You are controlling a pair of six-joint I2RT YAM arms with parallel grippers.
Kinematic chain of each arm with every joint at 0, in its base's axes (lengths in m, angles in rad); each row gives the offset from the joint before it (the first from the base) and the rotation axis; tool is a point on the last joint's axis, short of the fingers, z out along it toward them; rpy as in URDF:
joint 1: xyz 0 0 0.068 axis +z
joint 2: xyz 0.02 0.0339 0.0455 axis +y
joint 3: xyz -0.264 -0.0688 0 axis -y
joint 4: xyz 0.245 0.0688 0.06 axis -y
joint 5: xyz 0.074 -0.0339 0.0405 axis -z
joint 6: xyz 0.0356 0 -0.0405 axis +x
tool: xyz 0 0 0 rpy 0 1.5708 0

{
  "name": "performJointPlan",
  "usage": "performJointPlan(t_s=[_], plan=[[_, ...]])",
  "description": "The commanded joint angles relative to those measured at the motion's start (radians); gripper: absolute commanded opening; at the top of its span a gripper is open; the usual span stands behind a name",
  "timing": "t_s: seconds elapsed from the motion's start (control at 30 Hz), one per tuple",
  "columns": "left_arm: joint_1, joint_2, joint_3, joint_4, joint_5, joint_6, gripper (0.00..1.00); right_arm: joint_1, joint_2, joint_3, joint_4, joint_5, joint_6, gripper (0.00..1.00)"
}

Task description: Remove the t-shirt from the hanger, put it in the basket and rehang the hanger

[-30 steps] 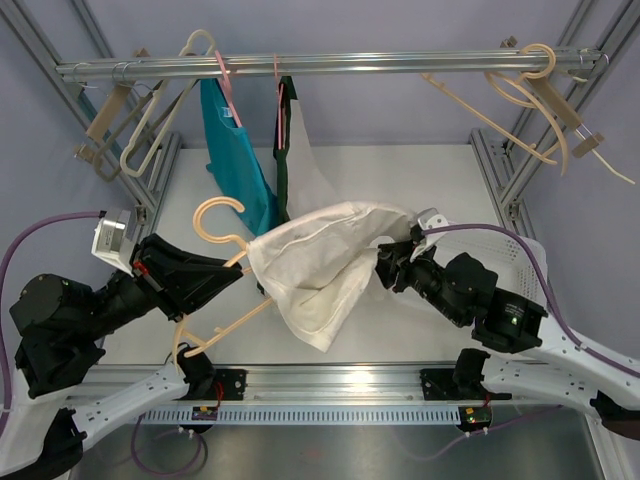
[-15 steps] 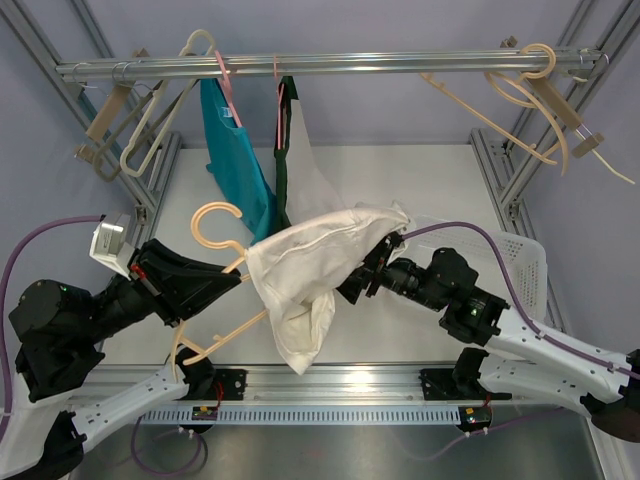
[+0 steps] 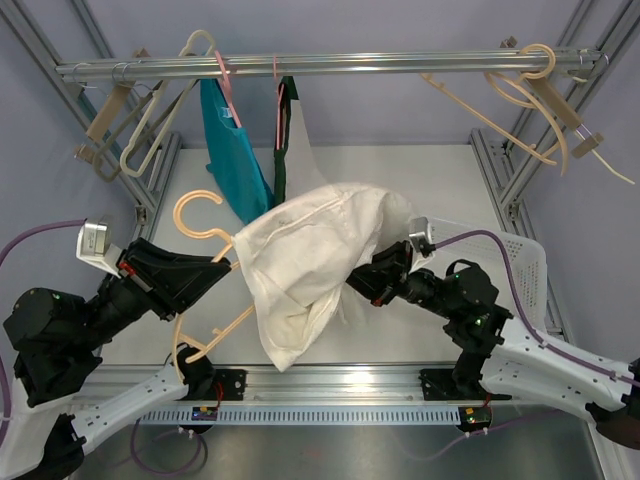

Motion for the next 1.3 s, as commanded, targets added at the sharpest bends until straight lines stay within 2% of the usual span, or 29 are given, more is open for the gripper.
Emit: performJointPlan(t_s=[0.0, 0.13, 0.2, 0.4, 0.53, 0.57, 0.7, 0.77, 0.9, 0.97, 1.1, 1.27], plan=[[-0.003, -0.016, 0.065, 0.005, -0.104, 0.053, 0.0, -0.004, -0.104, 0.017, -0.058, 0.127, -0.019, 0.0], [-0.003, -0.019, 0.137, -0.154, -0.161, 0.106, 0.0, -0.004, -0.145, 0.132, -0.256, 0.278, -0.124, 0.0], [-0.003, -0.02, 0.171, -0.25, -0.177, 0.132, 0.0, -0.006, -0.114, 0.266, -0.328, 0.385, -0.198, 0.0], [-0.003, -0.039, 0.228, -0.396, -0.221, 0.15, 0.0, -0.006, 0.052, 0.691, -0.549, 0.665, -0.373, 0.0], [-0.003, -0.06, 0.191, -0.414, -0.214, 0.144, 0.0, -0.007, 0.168, 0.981, -0.663, 0.758, -0.477, 0.0], [-0.003, -0.063, 0.182, -0.412, -0.215, 0.143, 0.0, -0.007, 0.191, 1.097, -0.69, 0.776, -0.517, 0.0], [-0.003, -0.066, 0.139, -0.409, -0.217, 0.143, 0.0, -0.009, 0.277, 1.294, -0.764, 0.86, -0.626, 0.0], [-0.003, -0.06, 0.128, -0.408, -0.209, 0.136, 0.0, -0.013, 0.293, 1.307, -0.73, 0.897, -0.704, 0.0], [-0.003, -0.059, 0.07, -0.359, -0.188, 0.126, 0.0, -0.081, 0.299, 1.264, -0.732, 0.918, -0.715, 0.0], [-0.003, -0.06, 0.042, -0.335, -0.169, 0.123, 0.0, -0.128, 0.291, 1.211, -0.733, 0.908, -0.683, 0.0], [-0.003, -0.047, 0.027, -0.294, -0.128, 0.118, 0.0, -0.304, 0.264, 1.106, -0.752, 0.865, -0.591, 0.0], [-0.003, -0.025, 0.008, -0.279, -0.115, 0.121, 0.0, -0.371, 0.135, 0.837, -0.701, 0.916, -0.488, 0.0]])
